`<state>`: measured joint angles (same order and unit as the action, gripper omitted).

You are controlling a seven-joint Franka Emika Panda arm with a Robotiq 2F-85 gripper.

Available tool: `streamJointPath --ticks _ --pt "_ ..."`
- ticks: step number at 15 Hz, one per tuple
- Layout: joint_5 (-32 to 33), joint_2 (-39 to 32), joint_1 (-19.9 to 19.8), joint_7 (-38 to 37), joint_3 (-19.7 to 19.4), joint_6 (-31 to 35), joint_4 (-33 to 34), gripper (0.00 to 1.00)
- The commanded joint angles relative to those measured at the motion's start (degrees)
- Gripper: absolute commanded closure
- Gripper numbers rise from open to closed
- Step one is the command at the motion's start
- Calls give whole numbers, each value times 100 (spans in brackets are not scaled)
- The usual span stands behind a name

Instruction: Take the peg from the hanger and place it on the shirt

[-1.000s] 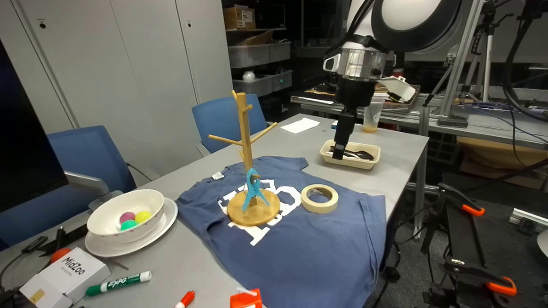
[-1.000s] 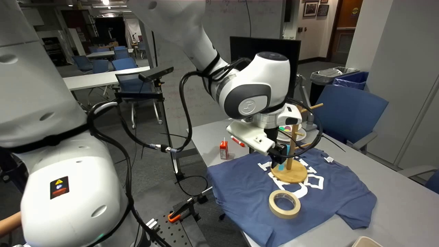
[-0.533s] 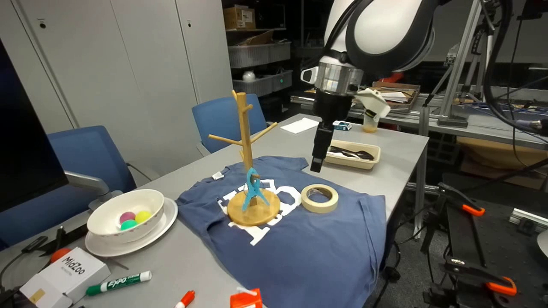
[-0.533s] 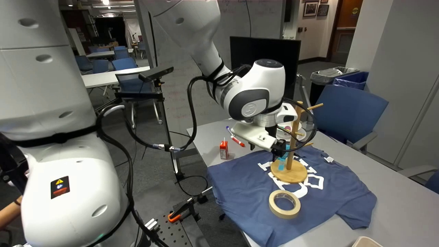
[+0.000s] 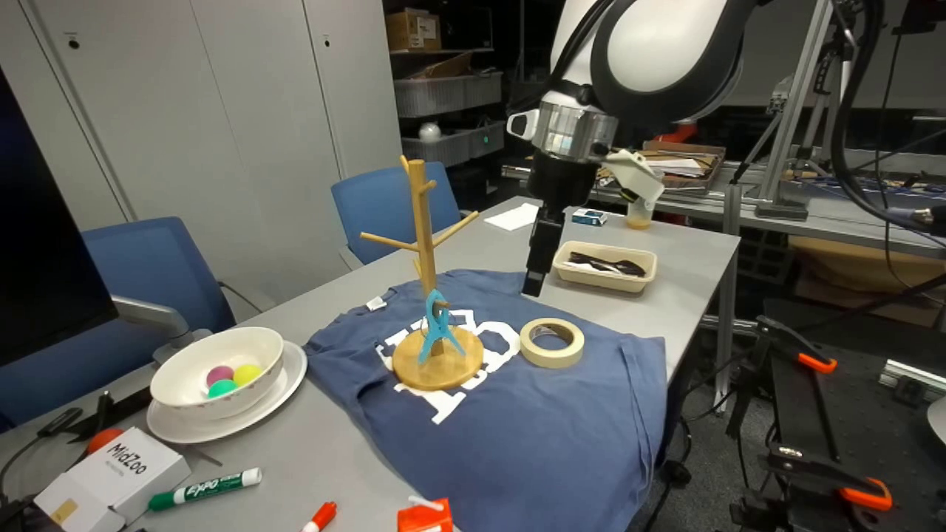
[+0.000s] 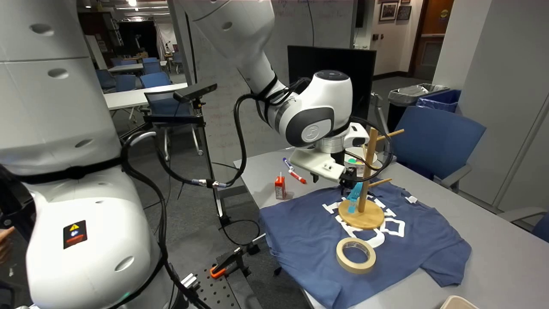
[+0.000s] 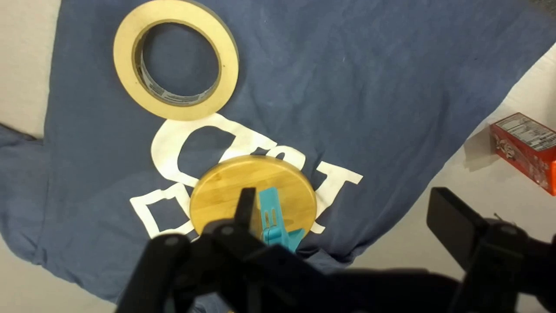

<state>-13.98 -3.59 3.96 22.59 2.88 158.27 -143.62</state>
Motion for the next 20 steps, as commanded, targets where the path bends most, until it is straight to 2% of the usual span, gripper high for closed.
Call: streamJointPath --ticks 1,6,12,17,18,20 --pt "-133 -224 -157 151 71 67 165 0" --pt "-491 -807 -585 861 153 177 555 0" --pt "-1679 -1526 -1464 2406 864 9 1247 0" --pt "-1868 -1942 -1743 2712 1219 173 1514 0" --pt "-1627 -1760 -1654 2407 1088 42 1344 0" --pt "-1619 -1856 -1683 2406 1138 40 1418 0"
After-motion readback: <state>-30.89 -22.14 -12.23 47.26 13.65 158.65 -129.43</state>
